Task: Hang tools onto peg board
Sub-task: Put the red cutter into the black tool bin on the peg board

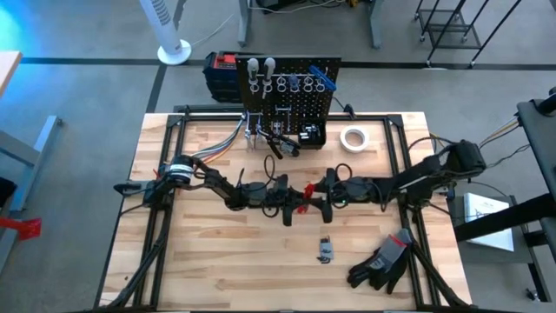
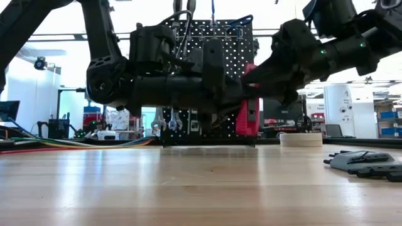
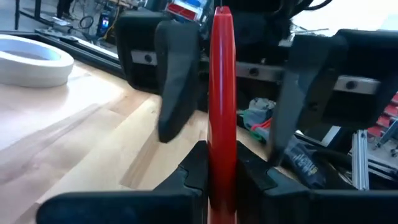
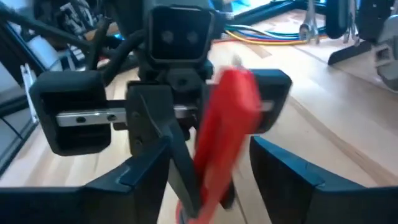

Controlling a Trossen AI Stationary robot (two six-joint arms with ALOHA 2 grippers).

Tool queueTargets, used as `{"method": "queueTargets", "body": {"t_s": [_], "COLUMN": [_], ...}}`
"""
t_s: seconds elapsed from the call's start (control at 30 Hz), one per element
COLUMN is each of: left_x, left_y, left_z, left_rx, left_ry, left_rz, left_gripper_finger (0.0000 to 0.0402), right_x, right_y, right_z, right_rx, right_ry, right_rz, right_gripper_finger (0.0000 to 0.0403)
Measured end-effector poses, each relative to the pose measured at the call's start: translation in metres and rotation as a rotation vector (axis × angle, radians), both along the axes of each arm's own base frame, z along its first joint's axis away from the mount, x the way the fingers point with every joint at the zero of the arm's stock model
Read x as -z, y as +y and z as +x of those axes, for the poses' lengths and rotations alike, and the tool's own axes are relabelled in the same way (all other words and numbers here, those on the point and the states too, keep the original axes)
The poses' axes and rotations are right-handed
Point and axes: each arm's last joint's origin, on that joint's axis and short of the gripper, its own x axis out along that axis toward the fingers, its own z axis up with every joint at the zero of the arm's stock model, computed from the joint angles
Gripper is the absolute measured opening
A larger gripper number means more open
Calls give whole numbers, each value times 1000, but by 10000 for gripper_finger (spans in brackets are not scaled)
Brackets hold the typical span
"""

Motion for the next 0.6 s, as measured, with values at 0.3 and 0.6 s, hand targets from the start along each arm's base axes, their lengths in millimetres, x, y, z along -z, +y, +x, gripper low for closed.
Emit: {"method": "queueTargets", "body": {"t_s": [0.3,0.6], "left_x": [-1,-2], "left_y": [-6,-5], "left_z": [-1,-1], "left_rx": [39,20], "left_ry": [-11,-15], "left_rz": [11,-27], "left_gripper_finger": [28,115], "right_x": [-4,-11], "right_y": [1,-3], "right_z": [5,3], "right_rx": [-81,-80], "right_ry": [-4,6], "right_rz": [-33,-132], "right_gripper_finger": [29,29]}}
